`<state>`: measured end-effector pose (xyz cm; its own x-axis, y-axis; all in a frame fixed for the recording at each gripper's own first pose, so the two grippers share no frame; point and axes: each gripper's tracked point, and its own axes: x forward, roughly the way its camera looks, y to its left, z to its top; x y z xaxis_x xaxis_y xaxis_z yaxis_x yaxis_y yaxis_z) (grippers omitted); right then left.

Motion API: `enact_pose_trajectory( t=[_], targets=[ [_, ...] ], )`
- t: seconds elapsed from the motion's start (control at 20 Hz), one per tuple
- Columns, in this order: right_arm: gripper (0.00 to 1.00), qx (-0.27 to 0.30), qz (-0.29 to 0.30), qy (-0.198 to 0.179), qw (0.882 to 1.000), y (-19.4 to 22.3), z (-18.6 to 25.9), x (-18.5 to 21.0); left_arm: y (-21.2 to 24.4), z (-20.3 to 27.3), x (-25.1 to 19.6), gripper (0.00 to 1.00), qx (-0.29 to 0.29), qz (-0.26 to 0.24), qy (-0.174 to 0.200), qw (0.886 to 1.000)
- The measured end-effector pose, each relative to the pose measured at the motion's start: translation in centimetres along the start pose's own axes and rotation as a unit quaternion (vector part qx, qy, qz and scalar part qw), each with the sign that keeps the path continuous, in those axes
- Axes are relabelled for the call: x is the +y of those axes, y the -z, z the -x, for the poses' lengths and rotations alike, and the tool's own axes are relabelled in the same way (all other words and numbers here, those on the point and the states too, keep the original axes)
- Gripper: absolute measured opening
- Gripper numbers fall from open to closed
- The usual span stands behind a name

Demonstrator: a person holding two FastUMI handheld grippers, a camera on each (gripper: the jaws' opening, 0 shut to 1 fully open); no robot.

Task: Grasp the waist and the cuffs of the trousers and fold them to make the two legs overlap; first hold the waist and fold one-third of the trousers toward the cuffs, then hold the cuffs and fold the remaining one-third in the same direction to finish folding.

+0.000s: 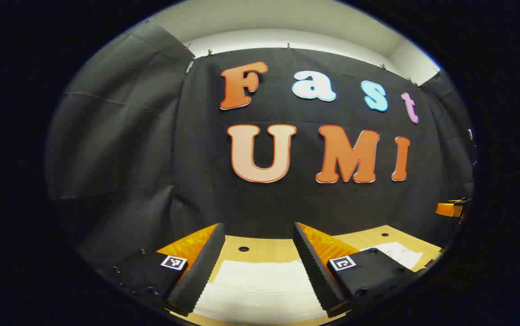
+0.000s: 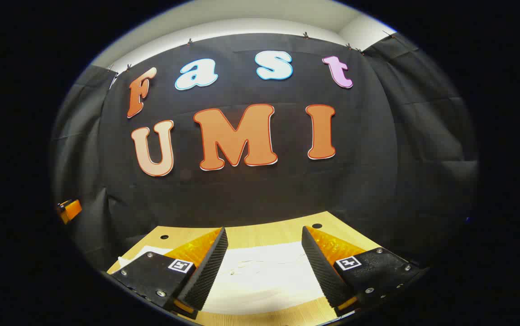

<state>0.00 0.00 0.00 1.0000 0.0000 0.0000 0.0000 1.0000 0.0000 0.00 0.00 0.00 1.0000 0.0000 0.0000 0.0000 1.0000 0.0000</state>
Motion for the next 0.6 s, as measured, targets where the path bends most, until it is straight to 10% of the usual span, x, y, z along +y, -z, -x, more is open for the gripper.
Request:
enact_pose_trajectory(
  t=[0.6],
  targets=[
    [0.99, 0.008, 0.004, 0.0, 1.0, -0.9, -4.1, -5.2, -0.8, -4.0, -1.5, 0.99, 0.007, 0.023, -0.047, 0.999]
  ],
)
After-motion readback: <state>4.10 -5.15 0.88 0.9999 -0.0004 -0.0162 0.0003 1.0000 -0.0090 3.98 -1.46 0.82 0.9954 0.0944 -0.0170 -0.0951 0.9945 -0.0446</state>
